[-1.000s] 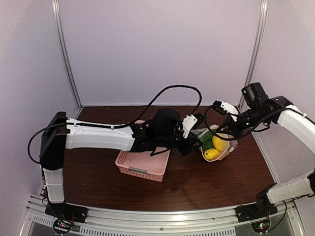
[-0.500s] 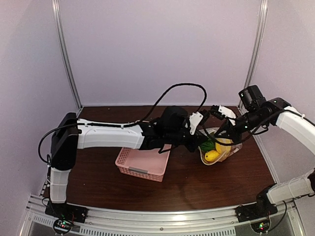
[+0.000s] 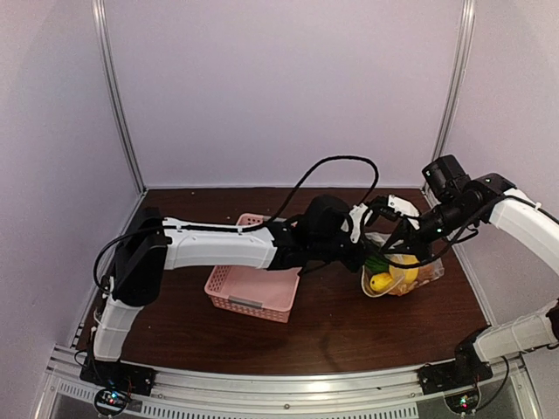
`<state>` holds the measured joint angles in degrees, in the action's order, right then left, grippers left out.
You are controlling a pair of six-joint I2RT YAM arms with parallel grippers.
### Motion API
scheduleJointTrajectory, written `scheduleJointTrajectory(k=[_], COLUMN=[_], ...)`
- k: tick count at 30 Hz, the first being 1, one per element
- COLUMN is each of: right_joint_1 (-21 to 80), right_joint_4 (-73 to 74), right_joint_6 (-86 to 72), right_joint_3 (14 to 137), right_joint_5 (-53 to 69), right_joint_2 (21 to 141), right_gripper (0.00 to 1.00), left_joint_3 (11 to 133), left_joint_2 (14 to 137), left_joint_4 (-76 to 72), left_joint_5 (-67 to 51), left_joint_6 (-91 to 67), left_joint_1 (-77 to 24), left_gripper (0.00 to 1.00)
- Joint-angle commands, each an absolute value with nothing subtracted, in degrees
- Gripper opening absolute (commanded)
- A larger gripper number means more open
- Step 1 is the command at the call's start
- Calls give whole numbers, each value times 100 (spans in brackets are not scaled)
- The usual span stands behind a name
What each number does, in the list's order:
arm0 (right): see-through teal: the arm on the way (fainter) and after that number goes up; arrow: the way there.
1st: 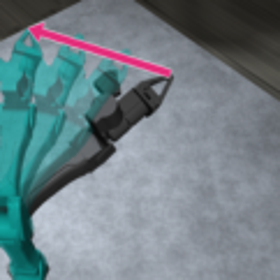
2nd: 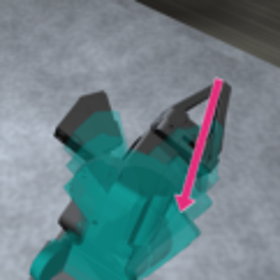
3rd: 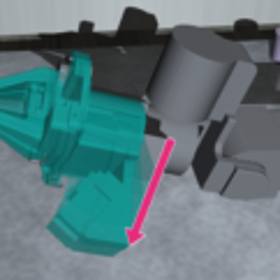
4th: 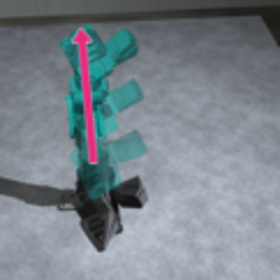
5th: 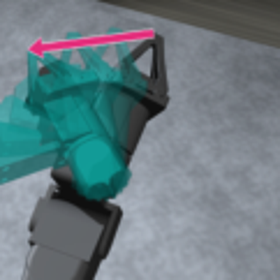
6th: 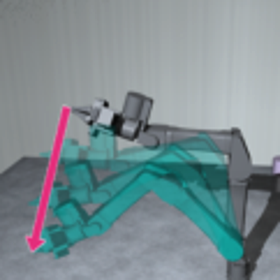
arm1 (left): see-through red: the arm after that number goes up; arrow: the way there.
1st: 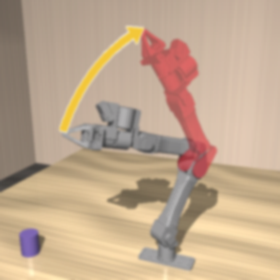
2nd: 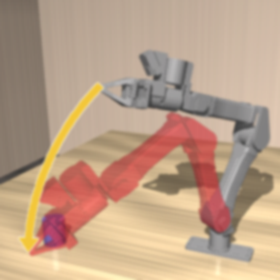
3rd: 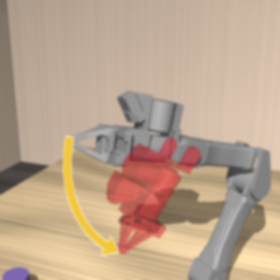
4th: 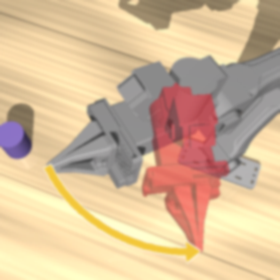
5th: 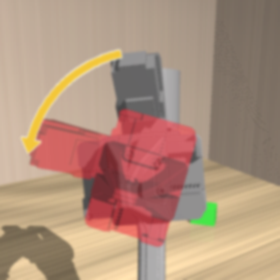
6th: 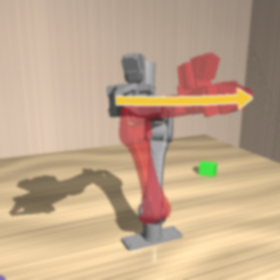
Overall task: Place the food in the zip-top bag and seal the zipper
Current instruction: Adjust the fake vegetable in the zipper food storage bag.
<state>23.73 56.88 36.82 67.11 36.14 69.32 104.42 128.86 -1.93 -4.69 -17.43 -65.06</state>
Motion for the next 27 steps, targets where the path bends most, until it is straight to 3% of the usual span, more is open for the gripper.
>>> scheduleJointTrajectory(k=[1,7,11,14,16,17,18,25,27], right_joint_1=[2481,2406,2318,2271,2246,2234,2224,2215,2215], right_joint_4=[5677,5534,5457,5502,5563,5621,5685,6531,6860], right_joint_6=[3785,3669,3630,3621,3640,3677,3727,4244,4412], right_joint_3=[6939,6911,6970,7089,7169,7210,7246,7611,7766], right_joint_5=[4569,4294,4005,3888,3808,3770,3742,4073,4168], right_joint_2=[6736,6732,6727,6720,6729,6731,6732,6730,6725], right_gripper=[0,0,0,0,0,0,0,0,0], left_joint_3=[10560,10475,9889,9465,9434,9428,9380,8178,7829], left_joint_2=[13213,13046,12361,11646,11137,10916,10690,9358,9186], left_joint_4=[-292,-384,-466,-246,234,459,664,1183,1149], left_joint_5=[416,294,5,-551,-1312,-1679,-1924,-835,-990], left_joint_6=[-2052,-2089,-1922,-1725,-1584,-1465,-1331,605,1187], left_joint_1=[-6465,-6457,-6459,-6453,-6464,-6463,-6460,-6335,-6108], left_gripper=[0,2,35,53,74,93,97,98,98])
